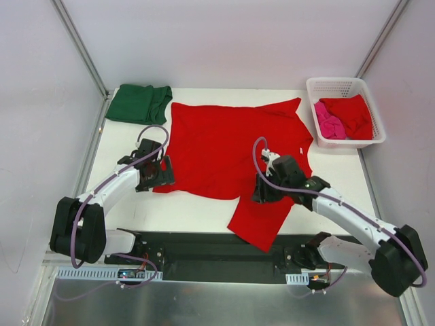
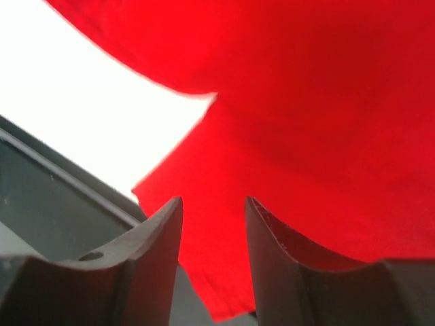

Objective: Fold and stack the t-shirts
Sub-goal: Flatten the tshirt out

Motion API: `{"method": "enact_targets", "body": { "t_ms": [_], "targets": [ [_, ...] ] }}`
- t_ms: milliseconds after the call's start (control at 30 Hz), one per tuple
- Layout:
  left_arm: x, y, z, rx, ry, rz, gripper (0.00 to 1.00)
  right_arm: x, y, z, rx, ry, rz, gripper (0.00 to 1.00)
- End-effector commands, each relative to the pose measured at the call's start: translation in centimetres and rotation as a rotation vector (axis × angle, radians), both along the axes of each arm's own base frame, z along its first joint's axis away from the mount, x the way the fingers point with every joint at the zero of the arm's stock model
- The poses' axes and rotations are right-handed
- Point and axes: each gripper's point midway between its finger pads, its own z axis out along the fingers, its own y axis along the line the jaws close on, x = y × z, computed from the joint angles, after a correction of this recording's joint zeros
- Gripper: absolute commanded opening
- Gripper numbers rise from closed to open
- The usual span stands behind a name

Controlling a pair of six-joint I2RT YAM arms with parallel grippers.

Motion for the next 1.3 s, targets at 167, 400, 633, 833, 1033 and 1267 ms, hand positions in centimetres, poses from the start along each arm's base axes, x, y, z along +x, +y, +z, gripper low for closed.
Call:
{"method": "enact_targets", "body": {
  "t_ms": [167,400,633,833,1033,1267],
  "targets": [
    [1.1,-1.1,2.1,-0.039,-0.078,-0.037,0.99,-5.4,-2.9,-1.6,-0.193,0.003,-0.083,0.46],
    [0.7,-1.3,2.5,-0.063,-0.094,-0.047,0.99,-10.4,-4.1,-2.2,-0.261,-0.049,0.069,0.47],
    [0.6,-1.8,3.5,-0.1,-0.126,-0.053,0.99,-13.7,-5.7,-2.6,-0.333,-0.047,0.121,0.48],
    [0.5,-2.1,4.0,-0.117,-0.144,-0.053,0.99,-15.2,-4.8,-3.0,-0.472,-0.176,0.2,0.5],
    [0.2,-2.6,4.3,-0.137,-0.15,-0.073,0.99,-16.5,-3.5,-3.7,-0.584,-0.252,0.209,0.55],
    [-0.1,-2.5,4.4,-0.139,-0.156,-0.075,0.99,-17.2,-2.8,-4.2,-0.658,-0.284,0.232,0.57]
  ]
}}
